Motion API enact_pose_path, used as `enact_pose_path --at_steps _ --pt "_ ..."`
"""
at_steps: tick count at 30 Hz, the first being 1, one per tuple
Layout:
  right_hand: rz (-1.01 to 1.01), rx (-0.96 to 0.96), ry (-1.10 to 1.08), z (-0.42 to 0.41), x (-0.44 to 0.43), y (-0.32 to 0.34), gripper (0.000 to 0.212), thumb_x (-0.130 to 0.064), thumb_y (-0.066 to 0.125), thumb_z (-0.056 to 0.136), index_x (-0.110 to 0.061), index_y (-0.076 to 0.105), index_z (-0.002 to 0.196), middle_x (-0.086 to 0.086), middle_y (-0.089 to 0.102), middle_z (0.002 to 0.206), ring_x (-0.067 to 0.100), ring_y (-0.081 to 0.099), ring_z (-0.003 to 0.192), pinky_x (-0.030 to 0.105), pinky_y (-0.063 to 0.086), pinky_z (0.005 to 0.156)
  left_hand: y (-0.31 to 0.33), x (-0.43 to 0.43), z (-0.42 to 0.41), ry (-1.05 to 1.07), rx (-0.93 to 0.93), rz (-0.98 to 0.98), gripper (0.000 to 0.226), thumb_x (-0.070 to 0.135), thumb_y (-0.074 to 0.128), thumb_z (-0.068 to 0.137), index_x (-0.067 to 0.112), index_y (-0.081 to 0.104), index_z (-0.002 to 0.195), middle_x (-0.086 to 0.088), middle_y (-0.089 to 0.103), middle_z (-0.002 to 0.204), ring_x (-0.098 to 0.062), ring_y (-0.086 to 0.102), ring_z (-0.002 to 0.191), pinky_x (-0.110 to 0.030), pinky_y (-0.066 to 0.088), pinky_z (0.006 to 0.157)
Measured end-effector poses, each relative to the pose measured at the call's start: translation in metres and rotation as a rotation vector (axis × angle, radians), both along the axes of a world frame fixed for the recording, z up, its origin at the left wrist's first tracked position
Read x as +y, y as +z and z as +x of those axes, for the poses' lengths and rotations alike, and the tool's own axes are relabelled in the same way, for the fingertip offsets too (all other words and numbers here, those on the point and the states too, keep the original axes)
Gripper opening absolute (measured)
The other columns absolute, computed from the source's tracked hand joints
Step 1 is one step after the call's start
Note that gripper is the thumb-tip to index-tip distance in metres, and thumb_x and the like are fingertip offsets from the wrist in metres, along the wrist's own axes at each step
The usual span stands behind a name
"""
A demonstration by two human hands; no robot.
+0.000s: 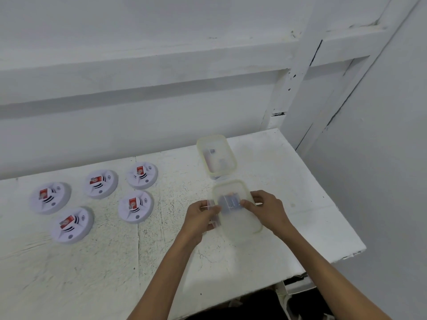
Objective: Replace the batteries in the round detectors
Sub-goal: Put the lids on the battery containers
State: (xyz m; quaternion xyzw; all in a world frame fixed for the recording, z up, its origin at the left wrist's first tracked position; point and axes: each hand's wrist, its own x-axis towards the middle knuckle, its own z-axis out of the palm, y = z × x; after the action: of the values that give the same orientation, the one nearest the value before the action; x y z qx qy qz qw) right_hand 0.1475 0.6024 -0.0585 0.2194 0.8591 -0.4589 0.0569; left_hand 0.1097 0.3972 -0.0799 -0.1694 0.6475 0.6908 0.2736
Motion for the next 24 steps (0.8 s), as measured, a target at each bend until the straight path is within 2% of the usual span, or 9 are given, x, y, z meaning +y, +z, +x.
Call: enact_pose_path --at_steps 1,3,5,6,10,15,20,22,24 --pt "-0.027 -0.005 -0.019 0.001 0.001 0.000 0.040 -0.047 0.077 0.082 -0.023 0.070 0.113 -0.010 0.072 0.104 0.006 0.068 0.095 0.012 0.048 0.070 0.001 0.000 0.001 0.041 -0.005 -0.006 0.022 0.013 0.080 0.090 0.009 0.067 0.107 -0.009 0.073 0.103 -0.018 0.072 0.080 -0.026 0.058 0.060" --pt "-0.023 -0.020 -0.017 -0.001 0.002 0.000 0.037 -0.048 0.077 0.082 -0.024 0.072 0.110 -0.011 0.072 0.103 0.008 0.069 0.098 0.014 0.047 0.072 -0.002 -0.001 0.003 0.049 0.198 -0.316 0.046 0.027 0.090 0.080 0.014 0.061 0.113 -0.001 0.068 0.108 -0.017 0.068 0.089 -0.029 0.055 0.071" --pt "0.083 -0.028 0.019 -0.003 0.002 -0.001 0.042 -0.049 0.074 0.084 -0.020 0.071 0.114 -0.006 0.068 0.108 0.014 0.065 0.102 0.022 0.046 0.079 -0.001 0.001 0.010 -0.046 0.442 -0.658 0.047 0.037 0.088 0.080 0.018 0.062 0.115 0.005 0.064 0.105 -0.016 0.063 0.091 -0.026 0.047 0.078" --pt "0.138 -0.027 0.033 -0.005 0.002 -0.001 0.044 -0.049 0.074 0.084 -0.017 0.072 0.115 -0.001 0.068 0.110 0.017 0.064 0.102 0.025 0.046 0.082 0.001 0.004 0.011 -0.090 0.483 -0.705 0.043 0.037 0.086 0.083 0.017 0.066 0.116 0.005 0.066 0.102 -0.015 0.064 0.091 -0.024 0.045 0.079" --pt "0.259 -0.020 0.099 -0.010 -0.002 -0.002 0.047 -0.048 0.070 0.087 -0.002 0.073 0.097 0.013 0.074 0.092 0.029 0.069 0.088 0.041 0.055 0.080 0.009 0.009 0.007 -0.128 0.424 -0.627 0.027 0.022 0.086 0.083 0.015 0.073 0.105 0.004 0.068 0.081 -0.021 0.071 0.086 -0.027 0.053 0.081" --pt "0.360 -0.059 0.076 -0.013 -0.009 -0.002 0.035 -0.048 0.067 0.087 -0.013 0.069 0.092 -0.001 0.070 0.087 0.022 0.064 0.086 0.029 0.045 0.070 0.011 -0.002 -0.009 -0.100 0.186 -0.383 0.045 0.006 0.096 0.067 0.003 0.070 0.103 -0.009 0.074 0.085 -0.022 0.077 0.071 -0.038 0.066 0.077" --pt "0.375 -0.112 0.082 -0.017 -0.013 0.000 0.039 -0.046 0.065 0.089 -0.010 0.069 0.103 0.003 0.072 0.095 0.023 0.066 0.090 0.032 0.052 0.078 0.010 -0.007 -0.021 -0.109 0.035 -0.150 0.043 -0.008 0.094 0.063 0.000 0.069 0.098 -0.022 0.074 0.095 -0.036 0.077 0.086 -0.042 0.066 0.076" --pt "0.393 -0.105 0.093 -0.015 -0.014 0.004 0.042 -0.046 0.066 0.089 -0.012 0.067 0.114 0.004 0.073 0.104 0.023 0.066 0.096 0.032 0.051 0.083 0.007 -0.009 -0.022 -0.120 0.010 -0.098 0.056 -0.009 0.093 0.064 0.002 0.066 0.111 -0.026 0.072 0.101 -0.037 0.076 0.087 -0.042 0.066 0.075" --pt "0.339 -0.096 0.131 -0.009 -0.013 0.013 0.058 -0.045 0.070 0.088 -0.016 0.054 0.135 0.006 0.071 0.115 0.023 0.066 0.103 0.030 0.050 0.085 0.007 -0.012 -0.024 -0.182 0.058 -0.098 0.074 -0.008 0.092 0.066 0.014 0.056 0.127 -0.023 0.071 0.095 -0.033 0.074 0.082 -0.040 0.066 0.073"
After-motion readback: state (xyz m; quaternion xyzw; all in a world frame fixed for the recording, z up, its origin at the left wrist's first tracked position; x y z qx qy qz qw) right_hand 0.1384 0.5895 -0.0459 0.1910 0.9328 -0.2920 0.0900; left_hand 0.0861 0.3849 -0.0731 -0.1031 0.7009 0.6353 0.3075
